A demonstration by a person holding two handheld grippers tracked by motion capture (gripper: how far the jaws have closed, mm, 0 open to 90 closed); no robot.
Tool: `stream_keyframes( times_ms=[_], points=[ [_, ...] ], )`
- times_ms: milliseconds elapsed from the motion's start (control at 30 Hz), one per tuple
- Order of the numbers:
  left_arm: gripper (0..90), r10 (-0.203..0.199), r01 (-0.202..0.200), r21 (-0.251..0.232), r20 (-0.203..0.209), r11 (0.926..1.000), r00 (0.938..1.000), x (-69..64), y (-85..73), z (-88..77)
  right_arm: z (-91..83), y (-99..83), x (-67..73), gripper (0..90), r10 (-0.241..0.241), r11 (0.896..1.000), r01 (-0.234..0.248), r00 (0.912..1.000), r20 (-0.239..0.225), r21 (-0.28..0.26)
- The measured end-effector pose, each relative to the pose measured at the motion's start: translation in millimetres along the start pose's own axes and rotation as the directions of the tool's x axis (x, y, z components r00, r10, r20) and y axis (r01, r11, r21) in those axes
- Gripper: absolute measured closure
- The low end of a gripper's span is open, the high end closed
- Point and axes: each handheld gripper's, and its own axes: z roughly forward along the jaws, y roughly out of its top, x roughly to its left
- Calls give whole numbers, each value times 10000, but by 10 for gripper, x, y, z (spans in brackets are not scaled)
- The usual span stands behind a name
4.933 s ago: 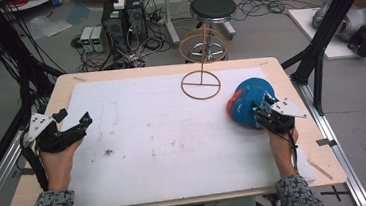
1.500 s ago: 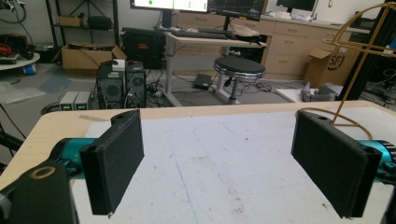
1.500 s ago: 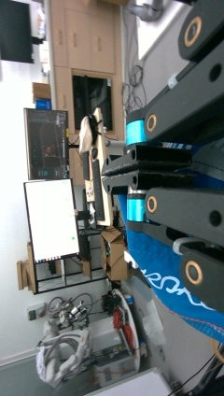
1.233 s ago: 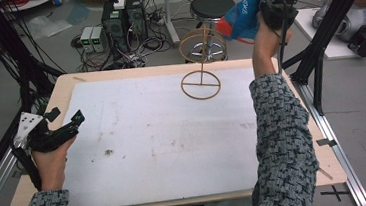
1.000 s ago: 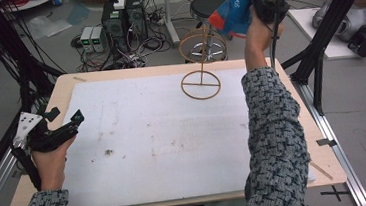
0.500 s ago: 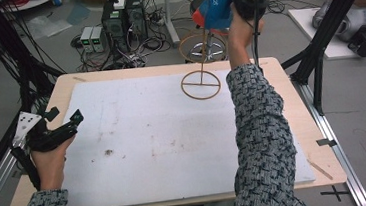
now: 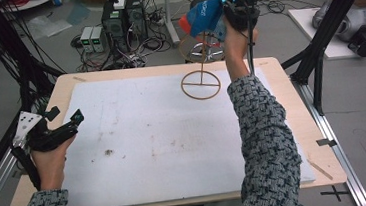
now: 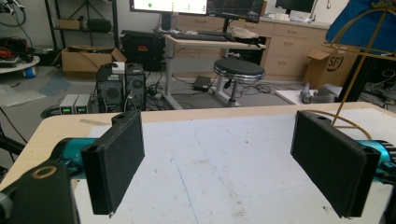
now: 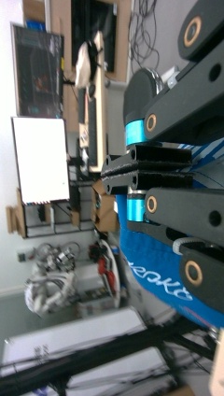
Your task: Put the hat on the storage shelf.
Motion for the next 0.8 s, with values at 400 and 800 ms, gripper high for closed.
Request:
stream_keyframes(
  times_ms=[400, 800],
  points=[
    [175, -53, 53, -45, 0, 10000, 10000, 0, 8, -5, -62, -139, 92, 887, -83, 9985, 136, 9951, -985, 537],
    [175, -41, 41, -16, 4, 10000, 10000, 7, 10, -5, -71, -210, 276, 886, -274, 9951, 436, 9840, -1759, 884]
  ],
)
